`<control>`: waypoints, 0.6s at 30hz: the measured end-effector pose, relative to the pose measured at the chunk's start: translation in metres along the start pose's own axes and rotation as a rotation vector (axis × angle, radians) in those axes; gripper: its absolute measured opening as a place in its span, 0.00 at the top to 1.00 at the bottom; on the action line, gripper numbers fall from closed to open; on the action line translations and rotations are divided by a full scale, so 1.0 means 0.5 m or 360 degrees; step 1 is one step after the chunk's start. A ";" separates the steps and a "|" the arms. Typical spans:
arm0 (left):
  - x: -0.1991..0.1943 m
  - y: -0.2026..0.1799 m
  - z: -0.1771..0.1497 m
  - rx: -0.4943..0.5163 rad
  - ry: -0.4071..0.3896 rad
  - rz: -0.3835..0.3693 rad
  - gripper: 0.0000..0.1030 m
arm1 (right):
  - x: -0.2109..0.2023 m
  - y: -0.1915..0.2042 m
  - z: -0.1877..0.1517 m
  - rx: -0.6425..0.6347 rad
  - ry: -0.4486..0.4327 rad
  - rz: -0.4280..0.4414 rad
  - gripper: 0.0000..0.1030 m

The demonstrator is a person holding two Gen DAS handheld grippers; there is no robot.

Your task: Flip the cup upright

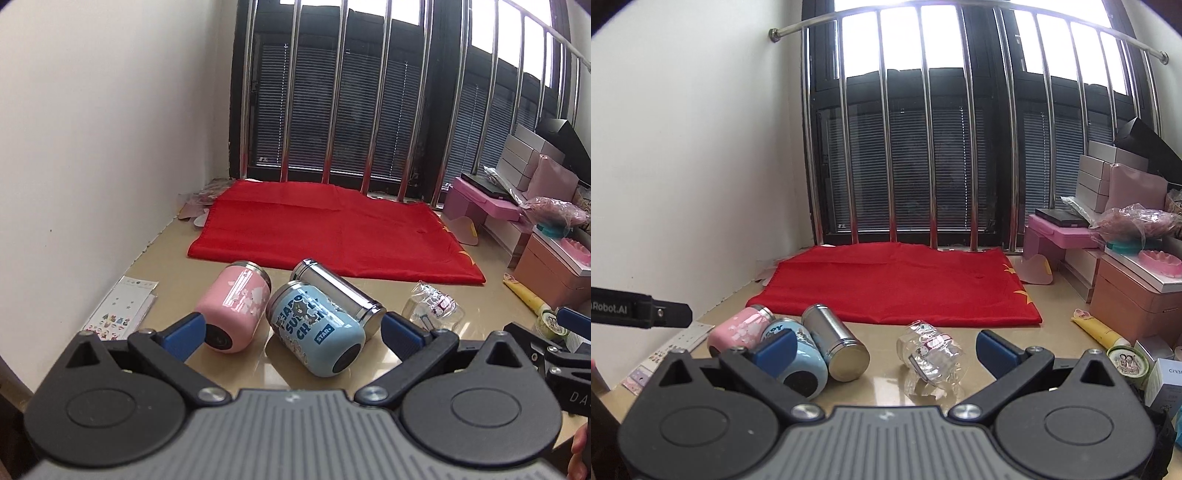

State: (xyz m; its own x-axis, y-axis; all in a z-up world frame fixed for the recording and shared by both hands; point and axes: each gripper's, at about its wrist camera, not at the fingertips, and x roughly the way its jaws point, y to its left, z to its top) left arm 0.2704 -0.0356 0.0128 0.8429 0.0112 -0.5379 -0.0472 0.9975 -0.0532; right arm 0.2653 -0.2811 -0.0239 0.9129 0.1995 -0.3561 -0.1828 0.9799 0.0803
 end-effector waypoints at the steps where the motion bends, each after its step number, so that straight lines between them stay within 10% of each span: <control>1: 0.021 -0.013 0.012 0.0019 0.0006 -0.0007 0.00 | 0.019 -0.014 0.005 0.0001 0.0005 -0.0002 0.00; 18: 0.345 -0.324 0.058 0.0603 0.0248 -0.0340 0.00 | 0.204 -0.289 0.032 0.0078 0.0094 -0.0247 0.00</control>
State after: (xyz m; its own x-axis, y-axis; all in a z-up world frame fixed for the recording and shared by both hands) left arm 0.4389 -0.1932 -0.0471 0.7206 -0.1791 -0.6698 0.3424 0.9320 0.1191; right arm 0.3908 -0.4023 -0.0569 0.9056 0.0476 -0.4215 -0.0222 0.9976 0.0648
